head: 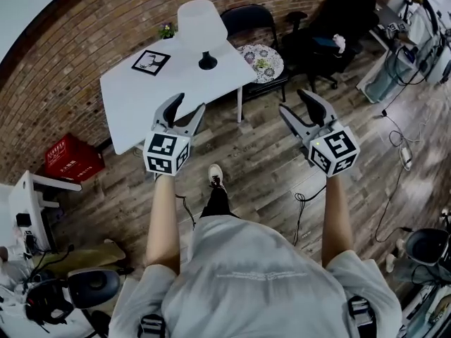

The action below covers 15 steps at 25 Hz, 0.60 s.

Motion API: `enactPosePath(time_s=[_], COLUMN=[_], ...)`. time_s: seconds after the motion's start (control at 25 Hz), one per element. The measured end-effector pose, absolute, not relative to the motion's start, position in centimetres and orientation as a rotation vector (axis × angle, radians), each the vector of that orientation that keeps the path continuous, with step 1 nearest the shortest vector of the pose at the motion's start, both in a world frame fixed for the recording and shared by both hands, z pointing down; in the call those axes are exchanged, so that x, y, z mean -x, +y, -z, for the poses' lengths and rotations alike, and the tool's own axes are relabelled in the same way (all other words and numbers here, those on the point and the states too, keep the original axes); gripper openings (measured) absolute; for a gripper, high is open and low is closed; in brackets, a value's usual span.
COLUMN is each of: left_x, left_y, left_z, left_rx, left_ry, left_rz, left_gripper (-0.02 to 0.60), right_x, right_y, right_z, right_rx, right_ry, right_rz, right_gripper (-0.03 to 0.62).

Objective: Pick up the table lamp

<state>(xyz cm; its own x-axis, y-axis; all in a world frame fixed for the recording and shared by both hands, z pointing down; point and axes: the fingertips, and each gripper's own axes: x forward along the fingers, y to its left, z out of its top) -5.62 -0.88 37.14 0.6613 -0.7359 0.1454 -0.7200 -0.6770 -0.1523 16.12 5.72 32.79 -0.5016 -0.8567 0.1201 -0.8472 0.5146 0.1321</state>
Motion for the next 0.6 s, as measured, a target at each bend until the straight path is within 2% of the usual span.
enactPosePath(time_s=[0.2, 0.6], left_x=[7.0, 10.4], left_y=[-9.3, -24.4], left_z=[-37.3, -39.2], left_rx=[2.793, 2.881], left_ry=[1.214, 1.193], left_rz=[0.293, 0.310], left_gripper=[0.224, 0.234], right_x=[-14.5, -9.8], right_y=[-2.2, -16.9], right_z=[-32.2, -32.1], right_rx=[-1.462, -1.448], right_ry=[-2.587, -2.638], right_rz=[0.048, -0.128], right_gripper=[0.264, 0.248])
